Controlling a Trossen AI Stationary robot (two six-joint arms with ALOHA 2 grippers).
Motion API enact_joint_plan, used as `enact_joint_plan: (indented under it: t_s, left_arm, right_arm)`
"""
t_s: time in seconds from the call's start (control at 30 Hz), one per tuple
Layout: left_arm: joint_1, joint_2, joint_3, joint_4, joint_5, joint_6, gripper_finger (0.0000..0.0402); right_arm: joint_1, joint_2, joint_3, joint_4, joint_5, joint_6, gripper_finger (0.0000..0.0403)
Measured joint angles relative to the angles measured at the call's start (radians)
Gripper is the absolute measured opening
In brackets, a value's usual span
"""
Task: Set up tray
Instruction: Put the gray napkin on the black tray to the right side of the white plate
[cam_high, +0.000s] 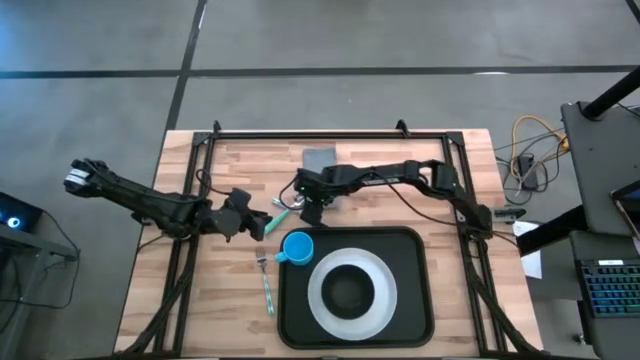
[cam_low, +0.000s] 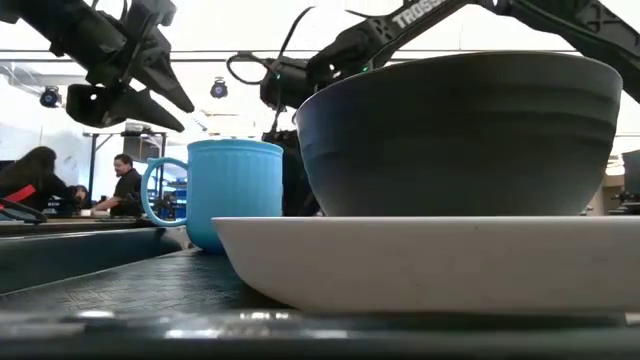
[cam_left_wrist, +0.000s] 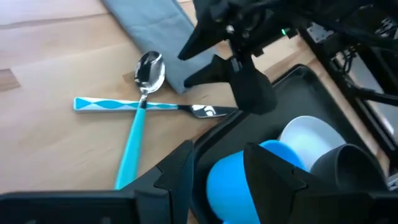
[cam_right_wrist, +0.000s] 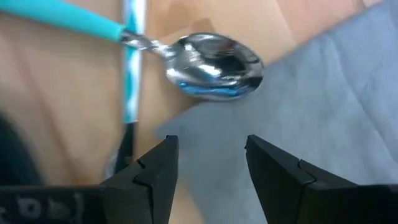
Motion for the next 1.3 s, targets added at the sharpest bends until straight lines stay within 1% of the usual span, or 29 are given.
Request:
enact_joint_plan:
  t_s: [0.27,0.37,0.43,0.5,0.7,0.73,0.87,1.0,1.13,1.3]
  left_arm:
    - [0.000,-0.001,-0.003,0.000,0.000,0.035,0.0122]
    - [0.000,-0.001,-0.003,-0.002,0.000,0.036,0.0122]
    - [0.000,-0.001,-0.003,-0.007,0.000,0.036,0.0122]
    - [0.000,-0.001,-0.003,-0.007,0.000,0.036,0.0122]
    - [0.000,-0.001,-0.001,-0.007,0.000,0.036,0.0122]
    - [0.000,-0.001,0.001,-0.007,0.000,0.036,0.0122]
    - [0.000,-0.001,0.009,-0.007,0.000,0.036,0.0122]
    - [0.000,-0.001,0.010,-0.003,0.000,0.036,0.0122]
    - [0.000,-0.001,0.010,-0.003,-0.005,0.036,0.0122]
    - [0.000,-0.001,0.010,-0.003,-0.052,0.037,0.0122]
  right_arm:
    - [-0.040,0.068,0.025,-0.027,-0.025,0.040,0.0175]
    - [-0.062,0.075,0.023,-0.067,-0.024,0.048,0.0167]
    - [-0.079,0.075,0.023,-0.077,-0.024,0.047,0.0150]
    - [-0.093,0.075,0.023,-0.089,-0.023,0.043,0.0126]
    - [-0.133,0.075,0.021,-0.126,-0.048,0.032,0.0030]
    - [-0.137,0.075,0.021,-0.128,-0.057,0.026,0.0019]
    - [-0.147,0.070,0.021,-0.138,-0.097,0.009,0.0012]
    - [-0.147,0.026,0.013,-0.175,-0.117,-0.037,0.0010]
    - [-0.147,-0.057,0.003,-0.229,-0.131,-0.068,0.0010]
    - [-0.157,-0.227,-0.009,-0.422,-0.136,-0.174,0.0009]
